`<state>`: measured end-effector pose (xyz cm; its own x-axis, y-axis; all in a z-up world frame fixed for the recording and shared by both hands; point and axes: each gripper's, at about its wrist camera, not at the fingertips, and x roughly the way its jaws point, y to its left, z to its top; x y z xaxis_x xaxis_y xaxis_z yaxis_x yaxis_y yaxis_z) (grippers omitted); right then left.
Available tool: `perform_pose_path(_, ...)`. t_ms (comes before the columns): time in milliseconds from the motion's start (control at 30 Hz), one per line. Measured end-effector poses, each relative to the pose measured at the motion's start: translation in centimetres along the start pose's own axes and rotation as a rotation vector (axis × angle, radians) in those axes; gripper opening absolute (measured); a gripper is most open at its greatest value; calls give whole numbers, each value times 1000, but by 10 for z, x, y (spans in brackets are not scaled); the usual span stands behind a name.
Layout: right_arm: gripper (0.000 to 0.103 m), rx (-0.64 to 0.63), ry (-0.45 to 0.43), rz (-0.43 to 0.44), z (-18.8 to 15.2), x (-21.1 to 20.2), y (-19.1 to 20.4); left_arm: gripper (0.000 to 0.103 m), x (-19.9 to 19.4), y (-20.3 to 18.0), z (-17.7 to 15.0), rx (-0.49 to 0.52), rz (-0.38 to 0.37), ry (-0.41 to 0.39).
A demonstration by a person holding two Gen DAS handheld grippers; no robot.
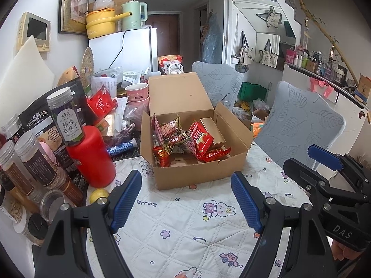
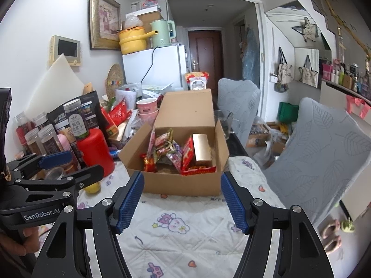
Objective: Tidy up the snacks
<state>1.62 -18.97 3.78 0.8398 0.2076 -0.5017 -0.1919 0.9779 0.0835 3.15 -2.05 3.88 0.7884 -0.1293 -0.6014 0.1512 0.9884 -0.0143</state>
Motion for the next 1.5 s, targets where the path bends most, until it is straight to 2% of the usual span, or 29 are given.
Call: perform_pose_path(1500, 69, -2, 23, -19, -2, 4, -5, 80, 1, 6, 1, 16, -6, 3)
